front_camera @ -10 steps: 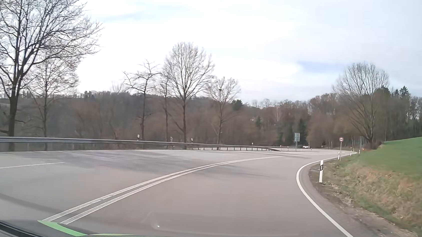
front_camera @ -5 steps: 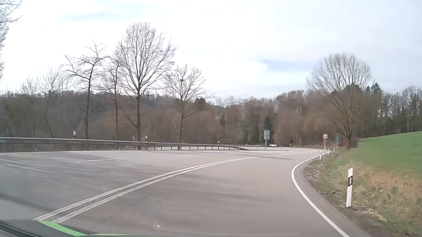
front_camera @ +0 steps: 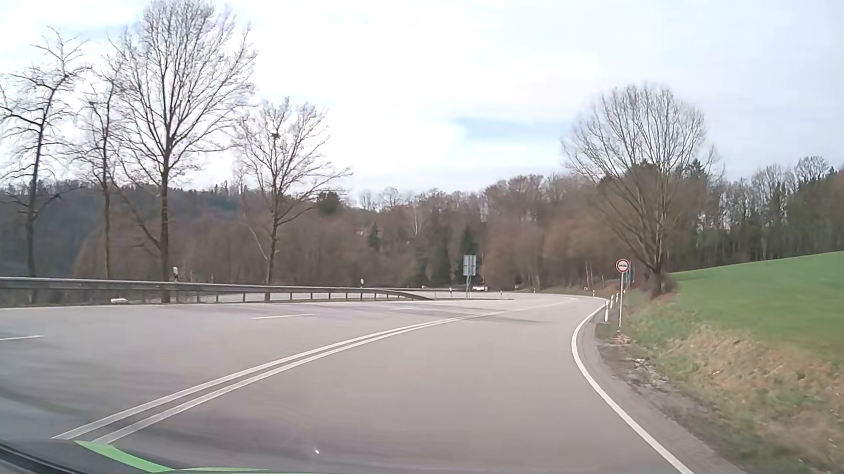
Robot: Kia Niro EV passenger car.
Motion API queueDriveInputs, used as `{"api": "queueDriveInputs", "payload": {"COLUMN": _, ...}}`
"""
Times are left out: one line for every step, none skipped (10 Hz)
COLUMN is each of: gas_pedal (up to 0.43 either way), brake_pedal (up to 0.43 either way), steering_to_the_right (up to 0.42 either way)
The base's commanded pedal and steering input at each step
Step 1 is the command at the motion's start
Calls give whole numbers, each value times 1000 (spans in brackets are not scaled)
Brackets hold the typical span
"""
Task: Follow the waypoints while adhering to traffic rules and regulations
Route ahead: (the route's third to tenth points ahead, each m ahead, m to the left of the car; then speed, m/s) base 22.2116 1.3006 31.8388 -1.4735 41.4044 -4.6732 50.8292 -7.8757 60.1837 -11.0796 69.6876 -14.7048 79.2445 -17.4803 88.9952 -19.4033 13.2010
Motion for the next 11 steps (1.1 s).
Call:
{"api": "queueDriveInputs", "payload": {"gas_pedal": 67, "brake_pedal": 0, "steering_to_the_right": 80}}
{"api": "queueDriveInputs", "payload": {"gas_pedal": 67, "brake_pedal": 0, "steering_to_the_right": 78}}
{"api": "queueDriveInputs", "payload": {"gas_pedal": 67, "brake_pedal": 0, "steering_to_the_right": 73}}
{"api": "queueDriveInputs", "payload": {"gas_pedal": 67, "brake_pedal": 0, "steering_to_the_right": 68}}
{"api": "queueDriveInputs", "payload": {"gas_pedal": 79, "brake_pedal": 0, "steering_to_the_right": 64}}
{"api": "queueDriveInputs", "payload": {"gas_pedal": 79, "brake_pedal": 0, "steering_to_the_right": 61}}
{"api": "queueDriveInputs", "payload": {"gas_pedal": 79, "brake_pedal": 0, "steering_to_the_right": 59}}
{"api": "queueDriveInputs", "payload": {"gas_pedal": 79, "brake_pedal": 0, "steering_to_the_right": 59}}
{"api": "queueDriveInputs", "payload": {"gas_pedal": 79, "brake_pedal": 0, "steering_to_the_right": 58}}
{"api": "queueDriveInputs", "payload": {"gas_pedal": 79, "brake_pedal": 0, "steering_to_the_right": 57}}
{"api": "queueDriveInputs", "payload": {"gas_pedal": 79, "brake_pedal": 0, "steering_to_the_right": 55}}
